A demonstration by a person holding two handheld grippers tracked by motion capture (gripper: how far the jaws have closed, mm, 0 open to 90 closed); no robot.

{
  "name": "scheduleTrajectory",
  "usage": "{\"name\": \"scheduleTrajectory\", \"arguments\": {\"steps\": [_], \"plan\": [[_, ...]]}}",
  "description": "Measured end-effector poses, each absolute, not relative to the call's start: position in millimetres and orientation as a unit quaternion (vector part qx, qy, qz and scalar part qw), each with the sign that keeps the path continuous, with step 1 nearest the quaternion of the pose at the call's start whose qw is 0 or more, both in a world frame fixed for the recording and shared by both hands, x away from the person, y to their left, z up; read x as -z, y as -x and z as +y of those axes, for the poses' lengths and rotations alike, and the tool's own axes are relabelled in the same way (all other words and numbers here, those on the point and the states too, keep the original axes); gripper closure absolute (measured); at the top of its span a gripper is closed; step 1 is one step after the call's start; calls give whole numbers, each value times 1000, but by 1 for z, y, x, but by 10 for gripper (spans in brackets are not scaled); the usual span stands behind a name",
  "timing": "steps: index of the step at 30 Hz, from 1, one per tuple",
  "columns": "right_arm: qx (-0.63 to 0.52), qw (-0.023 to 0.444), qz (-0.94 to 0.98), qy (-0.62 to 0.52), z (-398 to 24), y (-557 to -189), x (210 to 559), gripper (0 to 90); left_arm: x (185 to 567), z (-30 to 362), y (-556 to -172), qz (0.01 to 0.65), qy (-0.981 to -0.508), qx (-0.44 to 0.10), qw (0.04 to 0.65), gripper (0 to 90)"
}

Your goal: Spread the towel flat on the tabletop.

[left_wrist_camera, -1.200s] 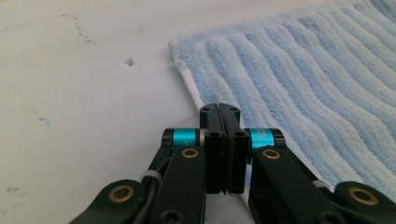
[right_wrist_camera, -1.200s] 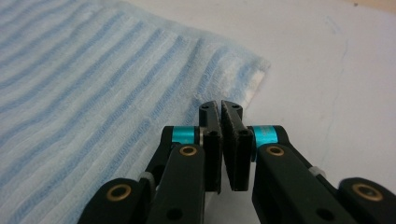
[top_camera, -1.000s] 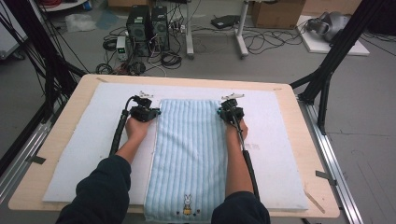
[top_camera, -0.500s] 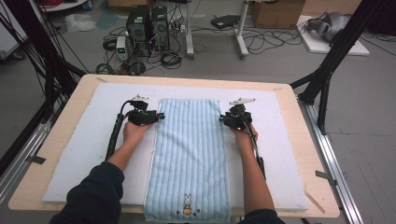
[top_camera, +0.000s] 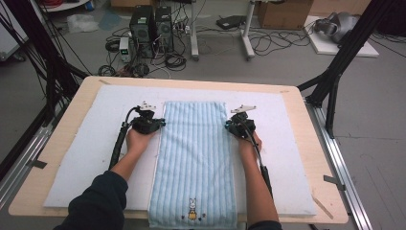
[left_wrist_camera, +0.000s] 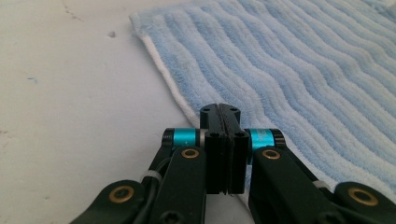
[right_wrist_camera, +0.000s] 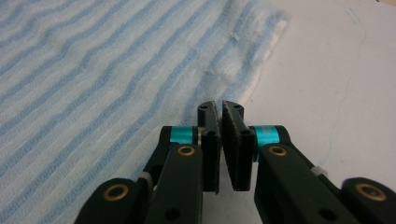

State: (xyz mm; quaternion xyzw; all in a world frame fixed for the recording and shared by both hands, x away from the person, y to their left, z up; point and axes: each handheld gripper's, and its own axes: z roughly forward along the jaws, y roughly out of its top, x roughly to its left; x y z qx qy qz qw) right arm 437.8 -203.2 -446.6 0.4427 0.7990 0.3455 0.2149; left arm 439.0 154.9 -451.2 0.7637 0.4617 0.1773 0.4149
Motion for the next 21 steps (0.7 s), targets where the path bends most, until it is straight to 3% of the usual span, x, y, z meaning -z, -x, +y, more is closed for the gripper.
{"name": "scheduleTrajectory", "arguments": {"steps": [2, 3, 6, 8, 11, 15, 17, 21], "plan": [[-345, 220, 797, -443, -205, -437, 446, 747, 451, 156, -439, 469, -757, -180, 417, 818], [-348, 225, 797, -439, -206, -436, 445, 716, 451, 158, -439, 474, -754, -181, 417, 719], [-368, 221, 787, -443, -215, -429, 442, 614, 449, 168, -439, 464, -750, -134, 452, 614], [-406, 194, 776, -442, -223, -423, 438, 520, 447, 169, -434, 436, -759, -134, 465, 661], [-415, 193, 779, -429, -229, -410, 433, 476, 443, 171, -424, 408, -753, -136, 498, 639], [-423, 189, 779, -422, -238, -395, 424, 360, 439, 175, -411, 389, -751, -112, 521, 512], [-437, 193, 774, -416, -242, -387, 419, 337, 436, 178, -403, 375, -752, -110, 531, 492], [-449, 208, 768, -406, -247, -367, 415, 262, 425, 187, -387, 371, -735, -112, 556, 315]]}}
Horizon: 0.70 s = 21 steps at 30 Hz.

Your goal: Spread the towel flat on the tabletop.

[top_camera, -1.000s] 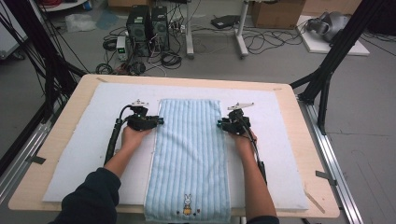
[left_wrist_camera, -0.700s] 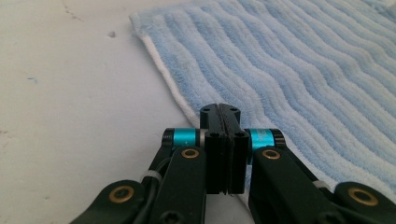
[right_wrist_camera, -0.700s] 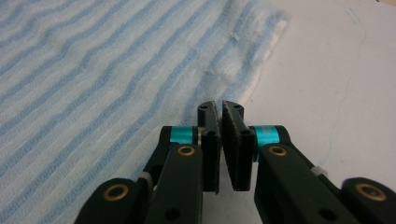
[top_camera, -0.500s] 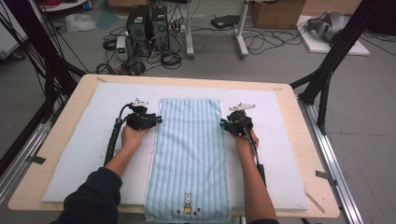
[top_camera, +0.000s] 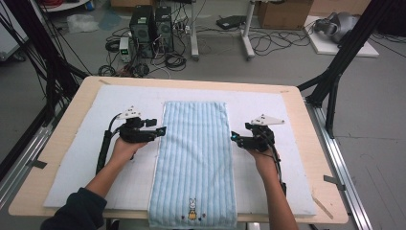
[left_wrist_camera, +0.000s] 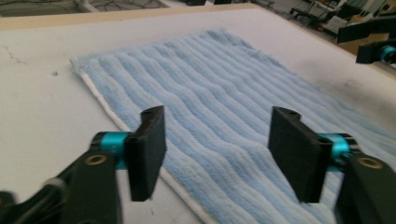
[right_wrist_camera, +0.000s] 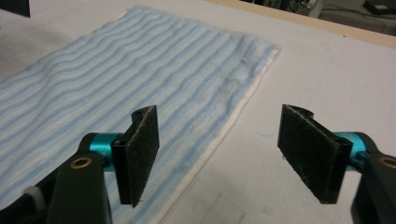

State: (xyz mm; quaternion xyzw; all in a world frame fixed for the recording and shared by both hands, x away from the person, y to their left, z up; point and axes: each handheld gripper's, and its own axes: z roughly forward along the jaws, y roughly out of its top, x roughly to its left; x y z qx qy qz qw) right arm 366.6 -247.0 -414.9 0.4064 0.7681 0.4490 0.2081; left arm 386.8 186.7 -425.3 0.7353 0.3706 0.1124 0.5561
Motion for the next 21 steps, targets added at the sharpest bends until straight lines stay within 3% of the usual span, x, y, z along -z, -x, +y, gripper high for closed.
{"name": "scheduleTrajectory", "arguments": {"steps": [5, 21], "plan": [[-456, 218, 765, -400, -247, -348, 415, 123, 421, 199, -372, 364, -722, -124, 575, 176], [-459, 245, 758, -394, -251, -328, 415, 115, 428, 209, -356, 350, -723, -136, 580, 187]]}}
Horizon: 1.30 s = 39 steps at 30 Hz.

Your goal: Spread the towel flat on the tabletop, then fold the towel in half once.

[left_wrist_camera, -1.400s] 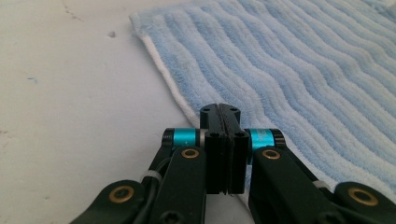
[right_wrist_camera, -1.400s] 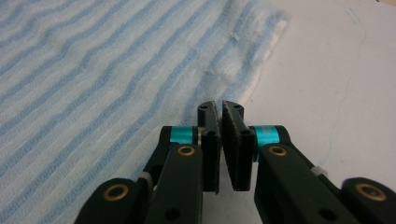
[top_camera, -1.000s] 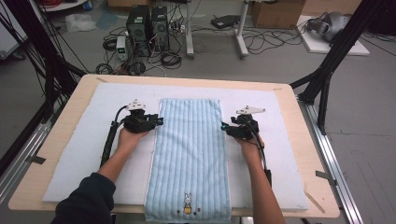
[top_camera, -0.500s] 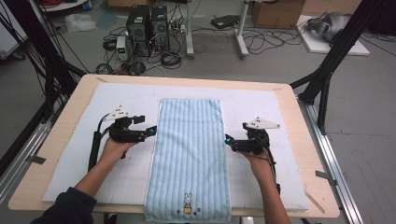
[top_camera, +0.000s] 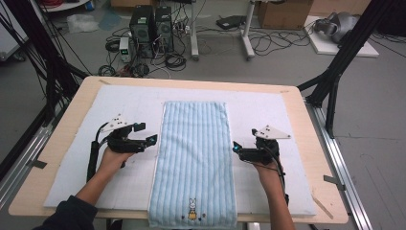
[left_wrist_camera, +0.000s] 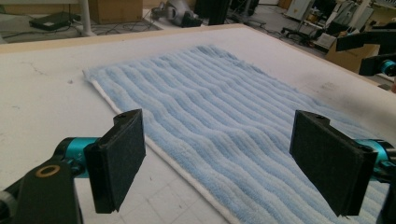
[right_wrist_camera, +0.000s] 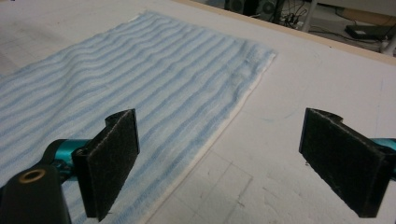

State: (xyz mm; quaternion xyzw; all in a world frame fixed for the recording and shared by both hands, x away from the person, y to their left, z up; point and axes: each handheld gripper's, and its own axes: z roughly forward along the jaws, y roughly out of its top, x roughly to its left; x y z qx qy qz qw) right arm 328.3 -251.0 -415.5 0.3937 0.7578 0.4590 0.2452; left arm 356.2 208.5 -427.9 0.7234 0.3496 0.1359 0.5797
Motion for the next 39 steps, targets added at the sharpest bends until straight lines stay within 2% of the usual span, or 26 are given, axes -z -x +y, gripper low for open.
{"name": "scheduleTrajectory", "arguments": {"steps": [24, 26, 39], "plan": [[-455, 239, 758, -401, -250, -331, 419, 115, 430, 214, -362, 383, -714, -144, 569, 199], [-457, 238, 758, -401, -250, -331, 419, 115, 429, 214, -363, 385, -714, -148, 565, 235], [-464, 232, 754, -403, -253, -329, 417, 115, 430, 201, -407, 443, -706, -102, 544, 257]]}}
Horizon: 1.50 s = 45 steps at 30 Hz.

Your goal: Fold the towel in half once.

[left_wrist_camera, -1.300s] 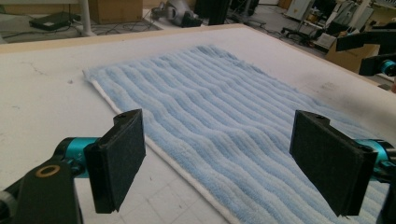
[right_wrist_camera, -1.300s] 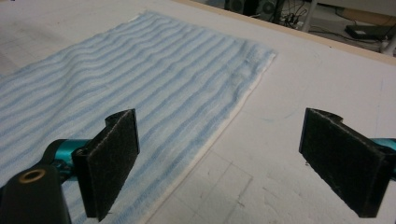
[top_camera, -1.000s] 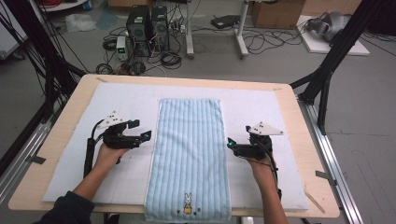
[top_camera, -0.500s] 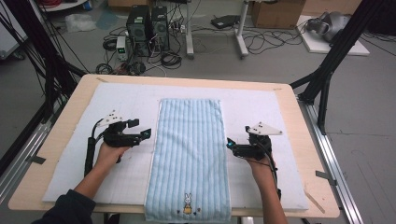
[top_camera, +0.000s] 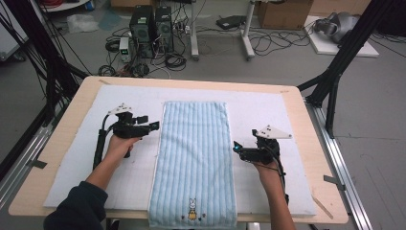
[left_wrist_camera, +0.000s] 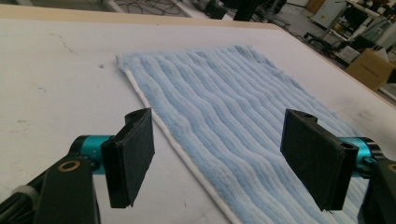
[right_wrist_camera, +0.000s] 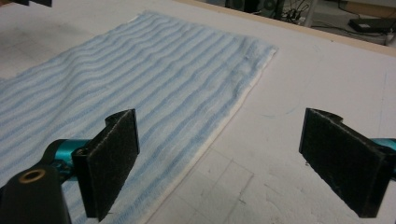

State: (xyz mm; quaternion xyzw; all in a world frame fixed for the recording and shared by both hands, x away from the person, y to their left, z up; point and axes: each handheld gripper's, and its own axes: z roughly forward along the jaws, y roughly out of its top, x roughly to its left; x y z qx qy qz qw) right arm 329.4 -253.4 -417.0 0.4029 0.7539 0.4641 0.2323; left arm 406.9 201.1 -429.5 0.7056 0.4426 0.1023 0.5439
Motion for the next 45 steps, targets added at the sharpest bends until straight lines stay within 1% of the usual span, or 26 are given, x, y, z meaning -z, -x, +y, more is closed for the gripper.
{"name": "scheduleTrajectory", "arguments": {"steps": [3, 7, 18, 23, 25, 27, 29, 34, 39, 42, 45], "plan": [[-463, 233, 755, -401, -253, -330, 418, 115, 430, 196, -417, 450, -709, -107, 532, 256], [-462, 230, 755, -405, -254, -331, 418, 115, 430, 186, -429, 460, -724, -112, 501, 259], [-458, 225, 758, -407, -253, -332, 420, 115, 437, 163, -449, 469, -748, -146, 446, 366], [-454, 221, 759, -410, -253, -333, 421, 115, 443, 156, -451, 465, -756, -158, 432, 436], [-454, 221, 759, -412, -252, -333, 422, 115, 447, 153, -451, 462, -762, -161, 424, 449], [-452, 221, 760, -411, -252, -334, 422, 115, 450, 150, -451, 453, -772, -163, 415, 494], [-451, 220, 761, -411, -252, -334, 422, 115, 450, 146, -449, 440, -782, -182, 402, 527], [-449, 217, 762, -413, -251, -335, 424, 115, 450, 140, -447, 427, -789, -195, 396, 641], [-443, 208, 763, -422, -248, -343, 427, 115, 450, 140, -446, 413, -793, -182, 409, 816], [-434, 194, 769, -428, -244, -355, 429, 115, 450, 144, -448, 422, -785, -168, 421, 845], [-429, 186, 770, -435, -241, -371, 430, 115, 450, 149, -450, 436, -772, -146, 439, 850]]}}
